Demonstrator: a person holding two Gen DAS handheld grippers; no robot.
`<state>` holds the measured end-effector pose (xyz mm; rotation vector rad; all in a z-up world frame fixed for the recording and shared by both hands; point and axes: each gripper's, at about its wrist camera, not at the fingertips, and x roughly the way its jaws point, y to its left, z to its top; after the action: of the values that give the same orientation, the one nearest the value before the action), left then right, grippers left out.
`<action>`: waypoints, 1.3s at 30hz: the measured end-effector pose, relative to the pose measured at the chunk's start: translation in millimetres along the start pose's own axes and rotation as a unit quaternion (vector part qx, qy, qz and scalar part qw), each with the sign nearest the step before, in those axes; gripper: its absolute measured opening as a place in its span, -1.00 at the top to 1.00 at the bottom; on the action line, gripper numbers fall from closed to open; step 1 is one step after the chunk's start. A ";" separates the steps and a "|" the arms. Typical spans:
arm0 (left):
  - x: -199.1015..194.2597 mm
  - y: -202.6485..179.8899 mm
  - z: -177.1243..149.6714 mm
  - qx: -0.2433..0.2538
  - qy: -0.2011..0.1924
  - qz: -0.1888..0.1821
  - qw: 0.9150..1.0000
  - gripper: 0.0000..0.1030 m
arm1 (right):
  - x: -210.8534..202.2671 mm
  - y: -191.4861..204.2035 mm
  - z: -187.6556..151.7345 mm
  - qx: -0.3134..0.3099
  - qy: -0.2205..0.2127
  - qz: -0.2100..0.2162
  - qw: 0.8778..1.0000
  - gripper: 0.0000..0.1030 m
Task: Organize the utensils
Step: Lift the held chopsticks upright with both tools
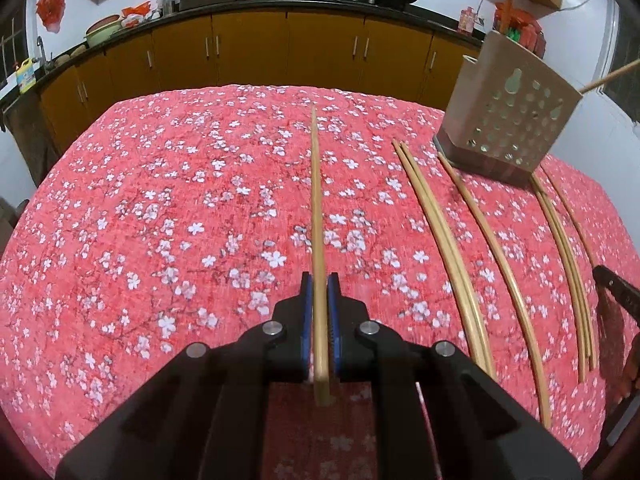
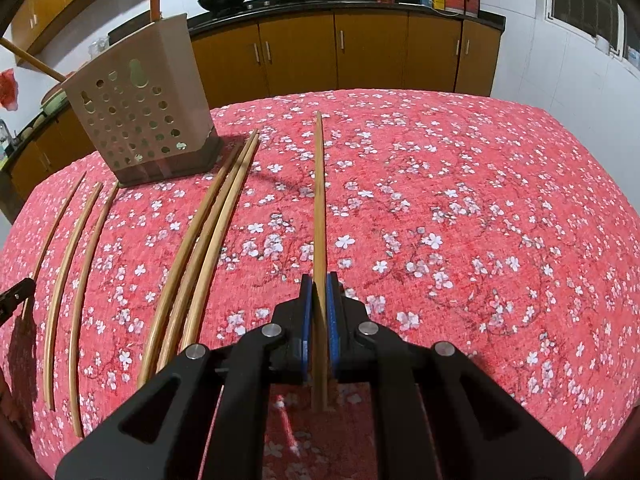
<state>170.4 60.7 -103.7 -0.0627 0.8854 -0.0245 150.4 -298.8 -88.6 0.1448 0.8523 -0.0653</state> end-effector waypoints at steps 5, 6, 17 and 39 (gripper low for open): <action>-1.6 -1.3 -1.6 0.002 0.000 0.002 1.000 0.84 | -1.5 -2.9 0.4 0.003 -0.001 0.007 1.000 0.85; -1.8 -1.9 -1.5 0.006 0.001 0.003 1.000 0.84 | -2.4 -2.5 0.6 0.002 -0.001 0.006 1.000 0.85; -39.0 9.2 10.1 0.005 -0.019 -0.004 1.000 0.85 | -61.6 -16.1 20.2 0.017 -0.083 0.021 0.996 0.85; -148.7 0.6 68.2 0.011 -0.184 -0.031 0.982 0.85 | -126.9 -12.6 57.1 0.012 -0.196 0.023 0.980 0.85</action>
<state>129.0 71.4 54.3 -0.0710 0.5127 -0.0783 108.2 -320.0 42.8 0.1674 0.4551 -0.0576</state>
